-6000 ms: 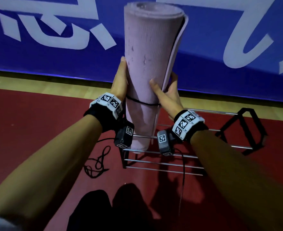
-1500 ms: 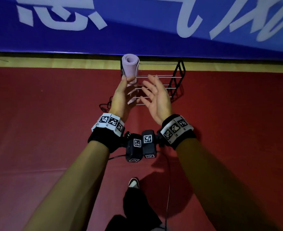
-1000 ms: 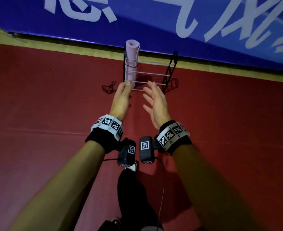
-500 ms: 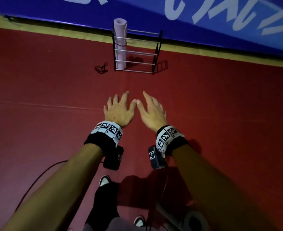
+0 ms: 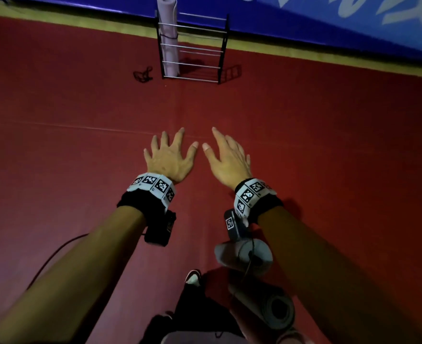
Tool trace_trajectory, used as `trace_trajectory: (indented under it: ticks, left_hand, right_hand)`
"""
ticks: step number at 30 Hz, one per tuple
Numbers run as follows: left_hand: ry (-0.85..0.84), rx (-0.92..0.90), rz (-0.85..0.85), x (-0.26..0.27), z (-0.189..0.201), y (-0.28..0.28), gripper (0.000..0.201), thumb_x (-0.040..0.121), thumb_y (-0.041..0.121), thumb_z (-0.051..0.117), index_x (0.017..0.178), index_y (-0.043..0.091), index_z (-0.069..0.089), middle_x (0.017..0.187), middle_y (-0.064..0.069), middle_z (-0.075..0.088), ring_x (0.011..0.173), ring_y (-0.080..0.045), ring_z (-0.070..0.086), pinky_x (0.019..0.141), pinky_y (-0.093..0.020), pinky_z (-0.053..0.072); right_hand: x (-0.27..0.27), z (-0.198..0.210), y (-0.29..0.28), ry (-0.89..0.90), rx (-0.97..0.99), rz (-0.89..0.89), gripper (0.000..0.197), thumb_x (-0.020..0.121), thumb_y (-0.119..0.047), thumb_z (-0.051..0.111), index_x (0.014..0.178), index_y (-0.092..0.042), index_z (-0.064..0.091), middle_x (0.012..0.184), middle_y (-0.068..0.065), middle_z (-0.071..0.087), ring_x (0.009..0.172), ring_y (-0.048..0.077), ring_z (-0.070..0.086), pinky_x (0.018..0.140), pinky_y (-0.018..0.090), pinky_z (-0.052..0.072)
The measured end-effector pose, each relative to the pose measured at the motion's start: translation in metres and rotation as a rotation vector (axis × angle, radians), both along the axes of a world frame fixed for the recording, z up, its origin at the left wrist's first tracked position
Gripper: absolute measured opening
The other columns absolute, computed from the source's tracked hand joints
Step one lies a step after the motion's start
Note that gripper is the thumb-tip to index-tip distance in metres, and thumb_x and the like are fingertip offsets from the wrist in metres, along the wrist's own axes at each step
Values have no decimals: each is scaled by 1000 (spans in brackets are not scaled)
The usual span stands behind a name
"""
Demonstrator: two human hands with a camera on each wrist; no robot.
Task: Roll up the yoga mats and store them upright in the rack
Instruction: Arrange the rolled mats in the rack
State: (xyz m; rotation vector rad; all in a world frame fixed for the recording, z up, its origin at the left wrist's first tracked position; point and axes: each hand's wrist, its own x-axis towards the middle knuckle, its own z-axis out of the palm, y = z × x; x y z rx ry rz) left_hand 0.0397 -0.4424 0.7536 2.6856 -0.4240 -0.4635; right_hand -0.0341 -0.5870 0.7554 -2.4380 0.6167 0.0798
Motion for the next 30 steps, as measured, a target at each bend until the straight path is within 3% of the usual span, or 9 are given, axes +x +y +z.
trace_trajectory:
  ticks: [5, 9, 11, 17, 22, 26, 30]
  left_hand:
    - [15, 8, -51, -56, -20, 2, 70, 95, 72, 17, 157, 40, 10, 166, -10, 10, 152, -33, 2, 121, -58, 6]
    - [23, 63, -121, -116, -47, -8, 69, 97, 69, 16, 158, 37, 4, 166, -10, 6, 152, -33, 0, 121, -58, 4]
    - [28, 67, -136, -143, -60, -12, 70, 97, 68, 17, 158, 36, 4, 166, -11, 6, 152, -34, 0, 121, -59, 5]
    - [45, 34, -204, -192, -108, -37, 69, 99, 63, 22, 158, 31, 6, 165, -13, 8, 152, -36, 3, 121, -59, 6]
    - [229, 21, -260, -216, -171, -64, 73, 100, 52, 38, 158, 29, 1, 165, -12, 2, 150, -38, 5, 119, -57, 19]
    - [262, 51, -272, -233, -227, -87, 74, 99, 48, 41, 158, 24, 2, 165, -14, 5, 149, -40, 10, 117, -56, 23]
    - [321, 78, -282, -248, -271, -113, 74, 100, 48, 39, 158, 23, 1, 165, -13, 5, 149, -38, 11, 118, -53, 24]
  right_hand:
    - [-63, -24, -3, 27, -62, -50, 62, 98, -67, 26, 155, -46, 16, 164, -1, 25, 152, 27, 17, 119, 62, 13]
    - [-120, -60, -5, -39, -89, -24, 74, 93, -74, 25, 154, -32, 31, 151, 7, 47, 140, 32, 41, 110, 56, 38]
    - [-143, -77, -9, -71, -102, -26, 75, 94, -71, 27, 152, -25, 36, 145, 11, 52, 134, 30, 48, 106, 52, 44]
    - [-198, -111, -25, -21, -87, -105, 64, 99, -58, 34, 155, -31, 24, 157, 2, 37, 142, 26, 36, 114, 57, 31]
    - [-221, -174, -54, 150, -52, -179, 63, 102, -49, 41, 158, -34, 17, 162, 4, 29, 147, 33, 28, 115, 64, 25]
    - [-233, -225, -69, 239, -20, -228, 64, 102, -52, 41, 158, -34, 15, 165, 2, 22, 150, 31, 22, 119, 61, 18]
    - [-248, -271, -78, 273, 1, -278, 64, 101, -44, 46, 158, -37, 17, 163, -1, 26, 148, 29, 26, 118, 59, 23]
